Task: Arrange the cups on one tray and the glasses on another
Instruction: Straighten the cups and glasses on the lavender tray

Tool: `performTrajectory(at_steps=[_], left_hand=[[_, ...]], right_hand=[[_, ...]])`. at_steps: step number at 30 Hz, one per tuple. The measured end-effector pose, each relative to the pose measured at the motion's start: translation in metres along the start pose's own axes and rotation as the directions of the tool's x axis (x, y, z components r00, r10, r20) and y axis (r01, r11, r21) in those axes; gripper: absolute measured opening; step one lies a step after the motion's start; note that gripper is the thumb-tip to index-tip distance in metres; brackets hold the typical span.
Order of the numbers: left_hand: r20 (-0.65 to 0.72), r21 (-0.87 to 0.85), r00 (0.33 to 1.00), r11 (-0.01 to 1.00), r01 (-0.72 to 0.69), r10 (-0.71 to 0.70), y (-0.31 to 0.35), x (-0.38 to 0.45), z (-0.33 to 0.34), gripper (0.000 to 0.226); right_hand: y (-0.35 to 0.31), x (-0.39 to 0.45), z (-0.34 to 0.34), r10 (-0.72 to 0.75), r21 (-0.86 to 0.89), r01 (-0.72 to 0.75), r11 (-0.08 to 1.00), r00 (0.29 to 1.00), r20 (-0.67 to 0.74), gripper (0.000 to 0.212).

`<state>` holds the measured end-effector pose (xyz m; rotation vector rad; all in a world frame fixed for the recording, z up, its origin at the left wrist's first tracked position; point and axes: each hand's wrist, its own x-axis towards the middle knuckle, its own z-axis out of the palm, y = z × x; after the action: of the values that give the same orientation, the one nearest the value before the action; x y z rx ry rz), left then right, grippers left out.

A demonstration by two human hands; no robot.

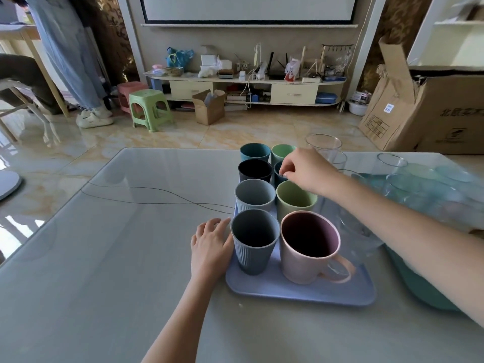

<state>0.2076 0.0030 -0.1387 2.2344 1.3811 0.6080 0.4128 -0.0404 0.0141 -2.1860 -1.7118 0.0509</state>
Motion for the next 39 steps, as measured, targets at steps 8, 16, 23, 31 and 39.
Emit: performTrajectory(at_steps=[8, 16, 23, 31, 39], left_hand=[[0.016, 0.018, 1.0, 1.0, 0.011, -0.011, 0.002, -0.001, -0.002, 0.062], [0.016, 0.007, 1.0, 1.0, 0.003, -0.003, 0.002, -0.001, -0.003, 0.059], [0.053, 0.038, 0.999, 0.999, -0.005, 0.003, 0.0, -0.003, -0.004, 0.076], [0.098, 0.036, 0.995, 0.999, -0.012, 0.009, -0.003, -0.025, -0.009, 0.064], [0.088, 0.036, 0.996, 0.999, -0.007, 0.004, -0.008, -0.059, -0.013, 0.04]], right_hand=[[-0.005, -0.059, -0.011, -0.05, -0.021, 0.053, 0.998, 0.986, 0.157, 0.018], [-0.01, -0.089, -0.025, -0.082, 0.023, 0.081, 0.996, 0.995, 0.055, 0.013], [0.008, -0.112, -0.038, -0.036, 0.15, 0.06, 0.987, 0.987, -0.154, 0.015], [0.091, -0.168, -0.042, 0.595, -0.057, -0.594, 0.803, 0.791, 0.141, 0.018], [0.087, -0.199, 0.034, 0.602, -0.301, -0.522, 0.798, 0.683, 0.413, 0.029]])
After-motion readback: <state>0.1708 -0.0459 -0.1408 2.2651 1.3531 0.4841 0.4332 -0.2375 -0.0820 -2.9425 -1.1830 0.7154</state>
